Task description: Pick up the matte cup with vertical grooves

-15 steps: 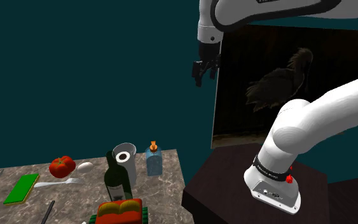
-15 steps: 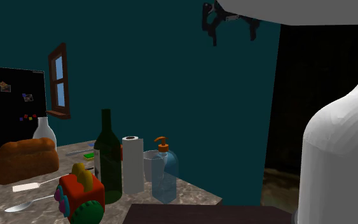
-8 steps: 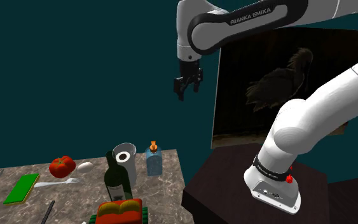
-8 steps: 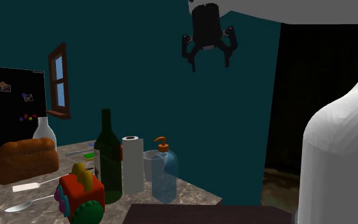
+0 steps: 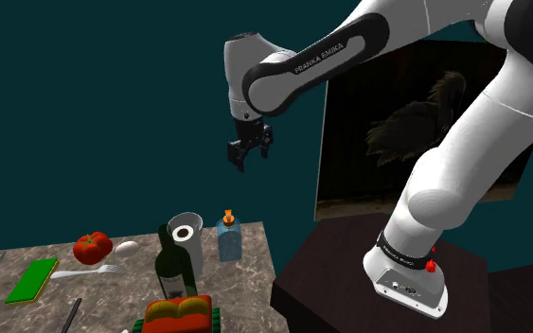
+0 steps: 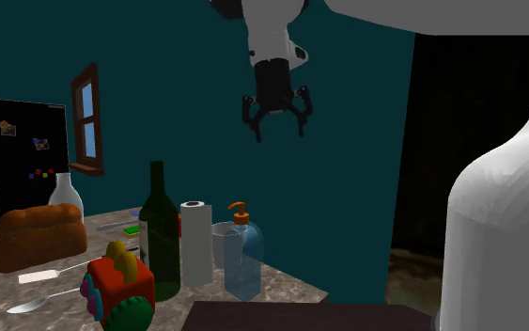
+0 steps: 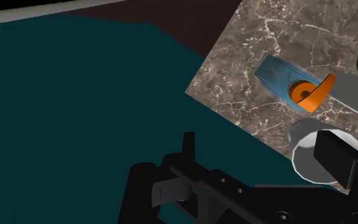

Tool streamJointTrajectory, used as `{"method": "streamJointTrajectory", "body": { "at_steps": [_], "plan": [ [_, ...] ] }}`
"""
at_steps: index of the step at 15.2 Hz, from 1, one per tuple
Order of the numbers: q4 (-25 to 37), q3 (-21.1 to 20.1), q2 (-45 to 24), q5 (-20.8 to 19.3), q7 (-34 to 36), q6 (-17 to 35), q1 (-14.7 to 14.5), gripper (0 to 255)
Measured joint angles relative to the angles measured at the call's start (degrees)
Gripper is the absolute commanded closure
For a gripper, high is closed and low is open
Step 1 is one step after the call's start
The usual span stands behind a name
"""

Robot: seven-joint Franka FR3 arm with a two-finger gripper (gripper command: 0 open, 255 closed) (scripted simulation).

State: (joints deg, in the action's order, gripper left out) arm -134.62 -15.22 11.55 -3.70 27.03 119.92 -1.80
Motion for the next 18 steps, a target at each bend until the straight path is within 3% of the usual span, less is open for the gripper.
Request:
{"method": "streamJointTrajectory", "body": {
  "at_steps": [11, 18],
  "plan": [
    [14.7, -3.2, -25.0, -9.5, 13.6, 6.9, -3.3, 0],
    [28.5, -1.8, -41.0, -14.8, 20.1, 7.0, -8.5, 0]
  ]
}}
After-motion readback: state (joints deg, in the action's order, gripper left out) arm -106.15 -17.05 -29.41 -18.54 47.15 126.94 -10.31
